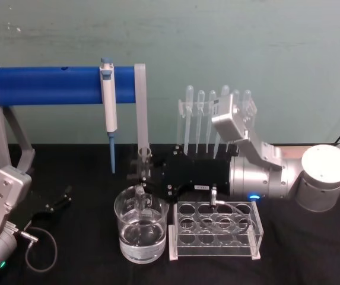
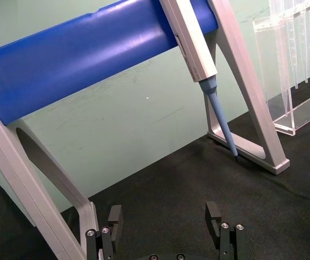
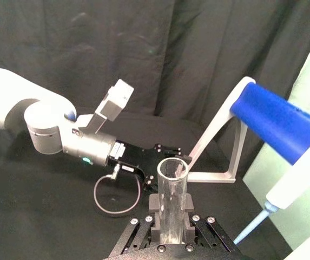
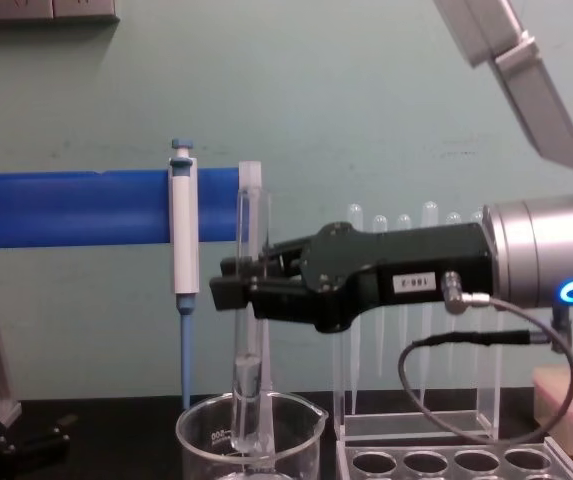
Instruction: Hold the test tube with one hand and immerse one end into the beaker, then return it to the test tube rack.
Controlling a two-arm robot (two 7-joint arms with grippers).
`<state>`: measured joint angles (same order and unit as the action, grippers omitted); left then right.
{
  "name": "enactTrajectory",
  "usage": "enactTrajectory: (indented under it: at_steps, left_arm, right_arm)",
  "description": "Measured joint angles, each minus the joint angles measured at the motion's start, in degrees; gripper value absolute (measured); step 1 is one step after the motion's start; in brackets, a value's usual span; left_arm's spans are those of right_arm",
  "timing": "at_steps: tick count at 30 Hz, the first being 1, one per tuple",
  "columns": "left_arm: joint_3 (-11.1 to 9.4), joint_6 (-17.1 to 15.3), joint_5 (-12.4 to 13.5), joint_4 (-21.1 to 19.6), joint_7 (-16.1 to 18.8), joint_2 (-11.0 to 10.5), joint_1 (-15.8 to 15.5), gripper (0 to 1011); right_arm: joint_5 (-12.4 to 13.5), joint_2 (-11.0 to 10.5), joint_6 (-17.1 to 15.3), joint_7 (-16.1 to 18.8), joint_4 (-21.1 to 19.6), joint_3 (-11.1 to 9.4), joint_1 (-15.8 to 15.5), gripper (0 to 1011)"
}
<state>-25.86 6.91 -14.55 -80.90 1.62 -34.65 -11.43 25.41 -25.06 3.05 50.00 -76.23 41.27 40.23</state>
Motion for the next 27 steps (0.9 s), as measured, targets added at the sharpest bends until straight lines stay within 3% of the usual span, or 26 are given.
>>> enactTrajectory:
  at_steps: [15, 22, 27]
  left_arm:
    - [0.0, 0.0, 0.0, 0.0, 0.0, 0.0, 0.0, 1000]
    - [0.0, 0.0, 0.0, 0.0, 0.0, 0.0, 0.0, 1000]
    - [0.0, 0.0, 0.0, 0.0, 0.0, 0.0, 0.0, 1000]
  right_arm:
    - [2.0, -2.9, -4.4, -1.4, -5.9, -0.6, 1.1, 225]
    - [3.4, -4.7, -5.5, -2.7, -9.1, -1.5, 0.4, 226]
    - [4.2, -7.1, -6.1, -4.1, -12.6, -2.7, -1.2, 225]
